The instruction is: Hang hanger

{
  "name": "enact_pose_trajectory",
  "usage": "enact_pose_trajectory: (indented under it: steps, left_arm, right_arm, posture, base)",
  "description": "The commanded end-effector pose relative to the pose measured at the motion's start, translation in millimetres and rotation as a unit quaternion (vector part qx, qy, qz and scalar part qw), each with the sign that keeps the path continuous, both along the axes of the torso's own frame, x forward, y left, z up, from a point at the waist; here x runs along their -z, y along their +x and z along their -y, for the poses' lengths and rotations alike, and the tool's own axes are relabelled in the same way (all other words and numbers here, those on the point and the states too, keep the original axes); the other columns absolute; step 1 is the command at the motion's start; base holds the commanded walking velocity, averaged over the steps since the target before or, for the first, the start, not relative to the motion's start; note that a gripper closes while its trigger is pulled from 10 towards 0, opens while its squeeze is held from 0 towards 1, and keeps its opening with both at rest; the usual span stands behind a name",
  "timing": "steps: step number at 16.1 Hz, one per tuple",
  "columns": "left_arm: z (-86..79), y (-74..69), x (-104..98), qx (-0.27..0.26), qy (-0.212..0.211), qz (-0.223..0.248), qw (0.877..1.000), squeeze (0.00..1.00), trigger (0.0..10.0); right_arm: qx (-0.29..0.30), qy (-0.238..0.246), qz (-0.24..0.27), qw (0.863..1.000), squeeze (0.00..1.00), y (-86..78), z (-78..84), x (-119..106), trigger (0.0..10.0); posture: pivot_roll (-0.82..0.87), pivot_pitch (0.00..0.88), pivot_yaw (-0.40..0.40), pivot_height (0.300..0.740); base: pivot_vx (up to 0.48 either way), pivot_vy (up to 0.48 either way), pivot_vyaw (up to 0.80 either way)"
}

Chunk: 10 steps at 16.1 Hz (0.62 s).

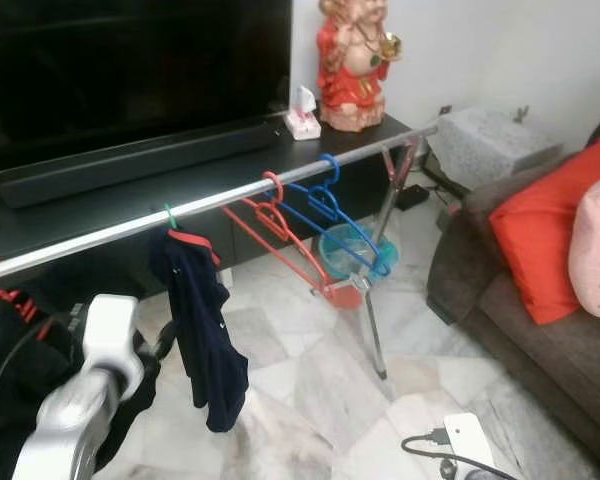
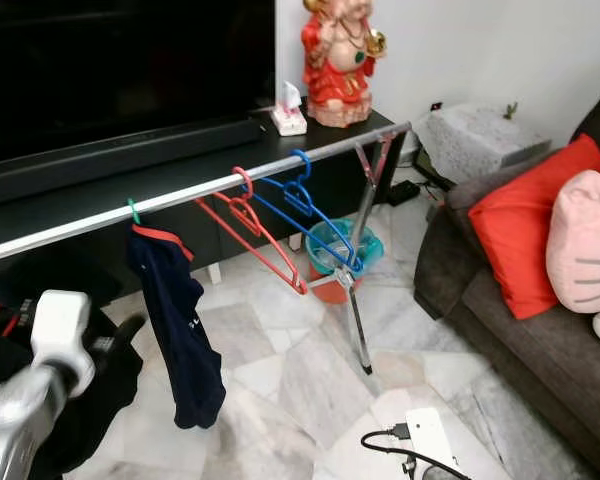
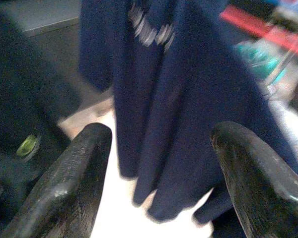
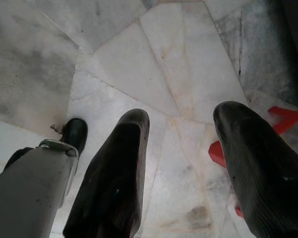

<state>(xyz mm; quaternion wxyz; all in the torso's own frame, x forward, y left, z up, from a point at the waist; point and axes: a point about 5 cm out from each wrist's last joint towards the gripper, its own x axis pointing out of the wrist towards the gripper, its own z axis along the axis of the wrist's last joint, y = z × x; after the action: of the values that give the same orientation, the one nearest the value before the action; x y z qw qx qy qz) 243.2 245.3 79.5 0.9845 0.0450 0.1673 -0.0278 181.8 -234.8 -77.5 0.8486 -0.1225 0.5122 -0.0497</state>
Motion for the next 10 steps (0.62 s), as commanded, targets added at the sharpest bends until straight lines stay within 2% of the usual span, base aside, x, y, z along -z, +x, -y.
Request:
enact_pose_trajectory:
  steps: [1, 3, 4, 5, 6, 10]
  left_arm:
    - [-12.5, -9.8, 25, -0.02, 0.028, -0.037, 0.999, 0.0, 10.0]
    - [-15.1, -9.8, 44, -0.041, 0.012, -0.062, 0.997, 0.0, 10.0]
    - [-14.6, -8.5, 58, -0.046, 0.017, -0.083, 0.995, 0.0, 10.0]
    - [-10.7, -6.9, 77, -0.043, 0.031, -0.116, 0.992, 0.0, 10.0]
    - [-5.5, -5.3, 88, -0.04, 0.027, -0.134, 0.99, 0.0, 10.0]
    - [16.3, -1.4, 113, -0.027, 0.031, -0.189, 0.981, 0.0, 10.0]
  right_arm:
    - [0.008, -0.003, -0.001, 1.0, 0.0, -0.9, 3.1, 0, 10.0]
    - [0.014, -0.002, -0.001, 1.0, 0.0, -1.6, 3.4, 0, 10.0]
    - [0.017, -0.002, -0.001, 1.0, 0.0, -2.1, 3.5, 0, 10.0]
    - [0.03, 0.0, 0.0, 1.0, 0.0, -3.2, 3.0, 1, 10.0]
    - [0.043, 0.005, 0.002, 0.999, 0.0, -4.3, 1.7, 2, 10.0]
    - [0.103, 0.027, 0.011, 0.994, 0.0, -8.4, -5.0, 5, 10.0]
  posture:
    - [0.16, 0.0, -0.064, 0.732]
    - [0.17, 0.0, -0.065, 0.732]
    - [0.17, 0.0, -0.062, 0.732]
    - [0.16, 0.0, -0.057, 0.732]
    - [0.15, 0.0, -0.045, 0.732]
    - [0.1, 0.0, -0.001, 0.732]
  base:
    - [0.0, 0.0, 0.0]
    - [0.0, 0.0, 0.0]
    - [0.0, 0.0, 0.0]
    - [0.0, 0.0, 0.0]
    - [0.0, 0.0, 0.0]
    - [0.0, 0.0, 0.0]
